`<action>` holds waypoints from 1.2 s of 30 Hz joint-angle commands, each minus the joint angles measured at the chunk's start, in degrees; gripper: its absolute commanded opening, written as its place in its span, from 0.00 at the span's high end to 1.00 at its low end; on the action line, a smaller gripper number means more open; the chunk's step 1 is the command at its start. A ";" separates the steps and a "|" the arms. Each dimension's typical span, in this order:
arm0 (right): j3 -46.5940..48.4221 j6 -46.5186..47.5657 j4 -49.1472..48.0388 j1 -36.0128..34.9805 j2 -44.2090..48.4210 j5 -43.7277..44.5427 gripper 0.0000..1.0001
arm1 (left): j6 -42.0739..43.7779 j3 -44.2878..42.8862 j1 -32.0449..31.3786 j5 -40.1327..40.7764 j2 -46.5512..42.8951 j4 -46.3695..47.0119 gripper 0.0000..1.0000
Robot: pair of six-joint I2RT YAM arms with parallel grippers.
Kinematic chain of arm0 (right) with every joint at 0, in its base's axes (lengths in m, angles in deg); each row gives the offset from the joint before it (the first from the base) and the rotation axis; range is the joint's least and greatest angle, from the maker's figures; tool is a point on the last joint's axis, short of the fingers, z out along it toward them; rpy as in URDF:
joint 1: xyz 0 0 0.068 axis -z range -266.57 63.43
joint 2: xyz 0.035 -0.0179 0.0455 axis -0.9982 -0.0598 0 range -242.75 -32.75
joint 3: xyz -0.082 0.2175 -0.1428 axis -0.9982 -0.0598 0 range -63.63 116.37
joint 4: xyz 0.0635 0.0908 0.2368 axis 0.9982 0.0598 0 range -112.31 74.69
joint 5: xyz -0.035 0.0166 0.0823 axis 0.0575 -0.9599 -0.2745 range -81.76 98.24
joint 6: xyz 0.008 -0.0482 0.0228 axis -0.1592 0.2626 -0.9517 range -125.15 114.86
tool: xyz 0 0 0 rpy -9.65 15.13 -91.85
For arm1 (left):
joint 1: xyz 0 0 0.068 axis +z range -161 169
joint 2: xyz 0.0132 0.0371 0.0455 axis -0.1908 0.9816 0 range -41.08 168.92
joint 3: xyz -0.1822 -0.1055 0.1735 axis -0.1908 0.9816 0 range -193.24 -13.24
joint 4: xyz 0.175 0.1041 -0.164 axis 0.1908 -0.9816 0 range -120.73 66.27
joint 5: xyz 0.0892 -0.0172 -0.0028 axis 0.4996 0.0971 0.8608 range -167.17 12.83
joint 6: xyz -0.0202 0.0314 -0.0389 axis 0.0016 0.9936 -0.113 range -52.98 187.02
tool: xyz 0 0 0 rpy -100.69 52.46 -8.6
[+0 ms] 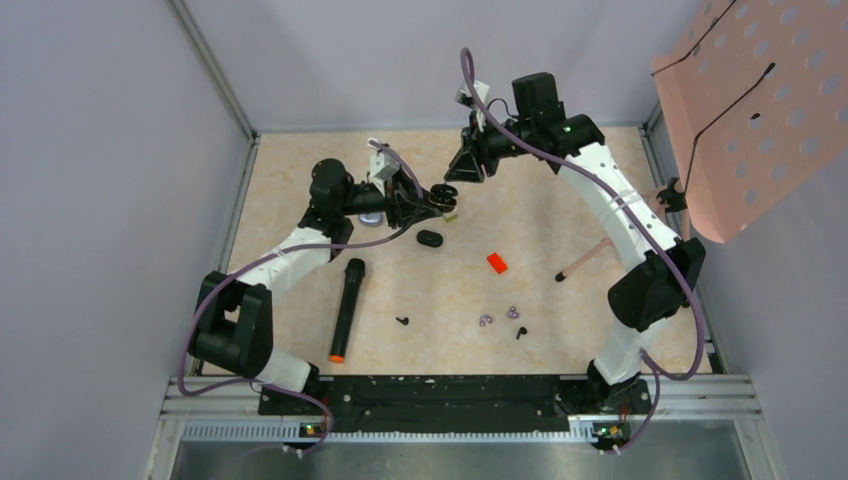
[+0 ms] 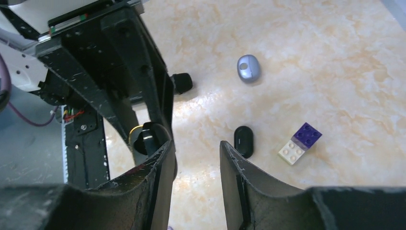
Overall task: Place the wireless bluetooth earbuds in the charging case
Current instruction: Open the charging case, then pick up the earbud from the center of the board.
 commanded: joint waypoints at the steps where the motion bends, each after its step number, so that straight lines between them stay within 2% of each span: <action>1: 2.23 -0.68 -3.00 0.85 -0.93 0.59 0.61 | -0.41 -0.70 -0.48 -1.49 0.20 2.90 1.00; 9: 4.07 -1.27 -2.97 2.47 2.65 0.88 0.59 | -2.60 0.30 -0.36 1.37 0.62 2.16 1.00; 13: 1.38 0.70 -2.06 4.75 6.30 3.18 0.58 | -4.28 1.27 0.53 2.30 -0.20 1.77 1.00; 16: -7.40 6.31 0.87 4.92 11.48 8.31 0.59 | -7.20 2.51 2.01 4.79 -1.46 1.11 1.00; 20: -24.39 11.34 2.27 4.88 19.82 13.97 0.60 | -12.44 5.80 4.13 10.68 -3.91 0.70 1.00; 26: -45.48 25.04 6.79 4.93 27.14 19.53 0.72 | -12.01 8.72 5.75 12.70 -7.18 -2.71 1.00; 31: -54.89 32.89 7.58 4.82 28.31 21.65 0.75 | -12.38 9.90 6.34 13.59 -8.34 -4.25 1.00; 36: -59.83 35.04 7.15 4.81 27.65 22.36 0.75 | -12.36 10.65 7.14 14.61 -8.96 -5.79 1.00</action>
